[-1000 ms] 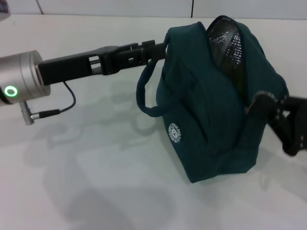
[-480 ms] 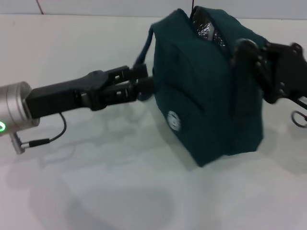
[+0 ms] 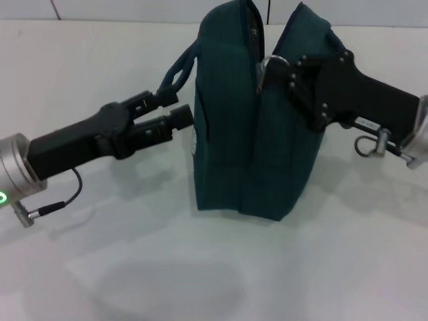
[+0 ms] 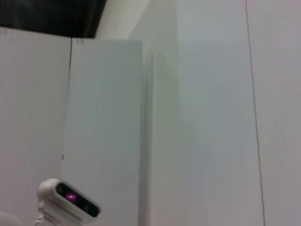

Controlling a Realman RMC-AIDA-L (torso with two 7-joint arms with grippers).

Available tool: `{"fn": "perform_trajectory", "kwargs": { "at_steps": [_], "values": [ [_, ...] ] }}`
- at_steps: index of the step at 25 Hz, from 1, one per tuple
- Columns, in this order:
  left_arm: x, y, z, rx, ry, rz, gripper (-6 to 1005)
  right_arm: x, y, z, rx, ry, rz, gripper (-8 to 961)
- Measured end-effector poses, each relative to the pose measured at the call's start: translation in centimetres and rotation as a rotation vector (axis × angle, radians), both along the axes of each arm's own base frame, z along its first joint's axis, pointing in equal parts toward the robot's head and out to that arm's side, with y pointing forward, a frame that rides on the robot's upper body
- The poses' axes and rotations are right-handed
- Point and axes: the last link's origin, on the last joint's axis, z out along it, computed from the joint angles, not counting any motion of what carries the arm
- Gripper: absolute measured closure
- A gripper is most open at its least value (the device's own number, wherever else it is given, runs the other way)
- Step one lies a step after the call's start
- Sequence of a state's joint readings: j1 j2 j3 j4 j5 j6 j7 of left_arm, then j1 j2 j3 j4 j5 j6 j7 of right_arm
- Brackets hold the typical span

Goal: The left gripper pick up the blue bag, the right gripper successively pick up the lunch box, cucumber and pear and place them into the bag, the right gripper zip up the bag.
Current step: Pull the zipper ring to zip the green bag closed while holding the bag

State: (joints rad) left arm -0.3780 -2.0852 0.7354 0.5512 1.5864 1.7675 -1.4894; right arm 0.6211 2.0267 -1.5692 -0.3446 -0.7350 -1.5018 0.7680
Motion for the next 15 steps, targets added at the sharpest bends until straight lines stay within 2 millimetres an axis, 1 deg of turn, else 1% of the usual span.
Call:
{"fn": "perform_trajectory", "kwargs": {
  "at_steps": [4, 8, 15],
  "values": [
    [-0.5, -0.3, -0.9, 0.022, 0.011, 0.009, 122, -0.4, 0.8, -0.1, 0.020, -0.021, -0.008, 947],
    [-0.3, -0.4, -1.6, 0.042, 0.009, -0.010, 124, -0.3, 1.0, -0.1, 0.029, -0.026, -0.016, 947],
    [0.9, 1.0, -3.1, 0.036, 0.016, -0.021, 128, -0.6, 1.1, 0.0, 0.037, -0.020, -0.010, 947]
  ]
}}
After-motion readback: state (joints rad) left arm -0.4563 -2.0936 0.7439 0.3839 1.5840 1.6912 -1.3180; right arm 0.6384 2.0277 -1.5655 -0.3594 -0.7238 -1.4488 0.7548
